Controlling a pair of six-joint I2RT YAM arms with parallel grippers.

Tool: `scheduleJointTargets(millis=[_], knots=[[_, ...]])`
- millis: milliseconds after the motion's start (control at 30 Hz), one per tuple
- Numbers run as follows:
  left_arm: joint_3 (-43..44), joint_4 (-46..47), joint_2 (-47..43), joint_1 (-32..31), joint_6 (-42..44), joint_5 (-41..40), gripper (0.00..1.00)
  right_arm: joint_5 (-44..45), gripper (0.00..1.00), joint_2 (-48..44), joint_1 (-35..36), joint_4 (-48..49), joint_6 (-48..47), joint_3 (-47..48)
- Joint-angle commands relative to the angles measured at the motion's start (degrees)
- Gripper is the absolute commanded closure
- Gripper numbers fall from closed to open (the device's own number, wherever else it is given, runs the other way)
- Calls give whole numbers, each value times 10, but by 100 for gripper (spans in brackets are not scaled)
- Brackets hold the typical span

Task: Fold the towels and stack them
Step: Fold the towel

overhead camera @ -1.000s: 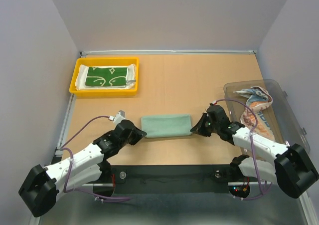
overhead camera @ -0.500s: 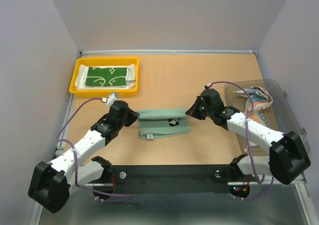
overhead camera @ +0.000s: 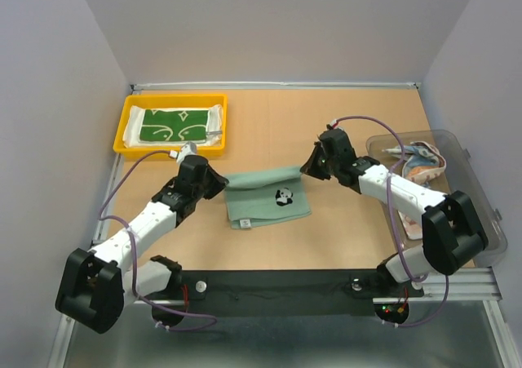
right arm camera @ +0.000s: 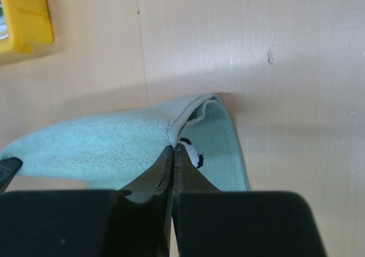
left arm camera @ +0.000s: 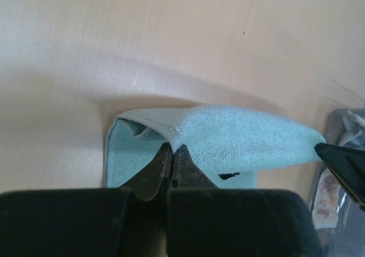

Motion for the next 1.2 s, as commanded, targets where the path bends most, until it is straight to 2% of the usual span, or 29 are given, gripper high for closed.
scheduleJointTargets(millis=[0,233,500,867,1167], knots=[[-27,20,-32,4,-7,34,100,18,99,-15,-7,9,-15,3],[-135,43,-120,3,-63,94,100,6,99,-68,-7,9,-2,-69],[-212,47,-180,-4,-74,134,100,-25,99,-98,-6,11,7,-126],[-230,24,-199,-21,-73,140,100,-66,99,-133,-6,14,11,-183],[-257,17,-194,-24,-77,130,99,-73,99,-112,-7,54,21,-236]])
